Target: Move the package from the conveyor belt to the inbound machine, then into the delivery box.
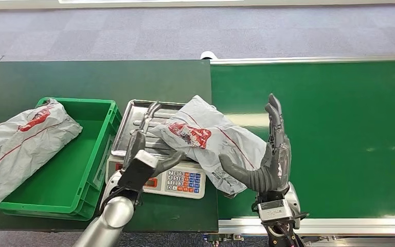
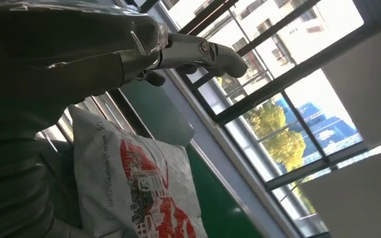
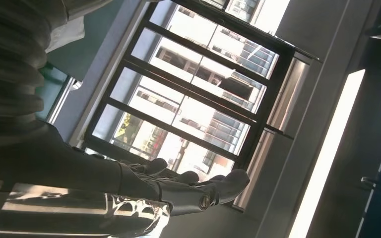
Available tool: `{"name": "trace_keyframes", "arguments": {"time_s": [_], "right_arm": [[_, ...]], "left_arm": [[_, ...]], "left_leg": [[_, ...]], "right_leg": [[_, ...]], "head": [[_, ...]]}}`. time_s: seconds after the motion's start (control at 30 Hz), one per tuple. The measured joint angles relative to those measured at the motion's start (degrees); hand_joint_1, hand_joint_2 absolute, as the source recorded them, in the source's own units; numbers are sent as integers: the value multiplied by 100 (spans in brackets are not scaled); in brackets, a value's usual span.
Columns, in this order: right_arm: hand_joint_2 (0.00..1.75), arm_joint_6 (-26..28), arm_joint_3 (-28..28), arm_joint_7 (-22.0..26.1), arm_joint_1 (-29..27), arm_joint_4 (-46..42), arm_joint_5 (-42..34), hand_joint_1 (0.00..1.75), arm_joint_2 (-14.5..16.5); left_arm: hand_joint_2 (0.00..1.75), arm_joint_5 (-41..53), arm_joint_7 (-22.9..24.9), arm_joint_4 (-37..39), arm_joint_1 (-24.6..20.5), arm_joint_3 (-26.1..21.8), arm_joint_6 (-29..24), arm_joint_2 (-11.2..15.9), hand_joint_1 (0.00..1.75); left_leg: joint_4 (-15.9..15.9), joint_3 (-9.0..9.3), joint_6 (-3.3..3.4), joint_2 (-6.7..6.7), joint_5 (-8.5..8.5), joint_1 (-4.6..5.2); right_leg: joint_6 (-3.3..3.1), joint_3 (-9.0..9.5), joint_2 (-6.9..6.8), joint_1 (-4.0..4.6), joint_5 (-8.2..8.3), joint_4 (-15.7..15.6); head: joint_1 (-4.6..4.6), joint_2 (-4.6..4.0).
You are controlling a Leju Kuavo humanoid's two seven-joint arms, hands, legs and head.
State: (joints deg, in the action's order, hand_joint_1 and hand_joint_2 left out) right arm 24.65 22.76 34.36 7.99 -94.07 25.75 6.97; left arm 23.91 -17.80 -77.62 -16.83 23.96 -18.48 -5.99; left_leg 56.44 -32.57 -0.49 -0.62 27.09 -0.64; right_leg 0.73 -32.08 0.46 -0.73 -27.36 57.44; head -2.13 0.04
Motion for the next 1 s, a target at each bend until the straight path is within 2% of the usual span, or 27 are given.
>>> {"name": "trace_keyframes", "arguments": {"time_s": [0.2, 0.43, 0.47, 0.5, 0.57, 0.6, 0.63, 1.0], "right_arm": [[175, -228, 201, -102, -141, -129, -223, 0, -8], [175, -545, 308, -222, -81, -123, -95, 0, 23], [175, -571, 309, -254, -63, -123, -66, 0, 34], [175, -593, 310, -285, -44, -123, -40, 0, 43], [175, -623, 309, -336, -9, -123, 1, 0, 62], [175, -637, 308, -357, 3, -123, 18, 0, 71], [175, -651, 308, -377, 13, -123, 32, 0, 79], [175, -715, 294, -513, 67, -99, 193, 0, 92]], "left_arm": [[175, 1212, 818, 1090, -920, 225, 709, -234, 0], [175, 1914, 1096, 2777, -1789, 568, 1505, -716, 2], [175, 1956, 1114, 2977, -1879, 608, 1577, -781, 14], [175, 1987, 1132, 3167, -1961, 647, 1640, -839, 34], [175, 2027, 1153, 3482, -2102, 706, 1714, -931, 95], [175, 2038, 1157, 3607, -2160, 728, 1732, -965, 115], [175, 2048, 1157, 3722, -2212, 747, 1742, -993, 127], [175, 1931, 1024, 4109, -2438, 730, 1526, -1064, 150]], "left_leg": [[0, 1, 1, 0, -1, 1], [1, -1, 2, 0, -2, 2], [1, -1, 2, -1, -2, 2], [1, -1, 2, -1, -2, 2], [1, -2, 2, -1, -2, 2], [1, -2, 2, -1, -2, 2], [1, -1, 2, -1, -2, 2], [1, 0, 3, -1, -2, 2]], "right_leg": [[-1, 2, 0, 0, 3, 0], [0, 1, 0, -2, 4, 0], [0, 2, 0, -2, 4, 0], [0, 2, 0, -2, 4, 0], [0, 2, 0, -1, 4, 0], [0, 2, 0, -1, 4, 0], [0, 2, 0, -1, 4, 0], [1, 9, -1, -1, 4, 1]], "head": [[-1, 0], [0, 0], [-1, 0], [-1, 0], [-1, 0], [-2, 0], [-1, 0], [-1, 0]]}}
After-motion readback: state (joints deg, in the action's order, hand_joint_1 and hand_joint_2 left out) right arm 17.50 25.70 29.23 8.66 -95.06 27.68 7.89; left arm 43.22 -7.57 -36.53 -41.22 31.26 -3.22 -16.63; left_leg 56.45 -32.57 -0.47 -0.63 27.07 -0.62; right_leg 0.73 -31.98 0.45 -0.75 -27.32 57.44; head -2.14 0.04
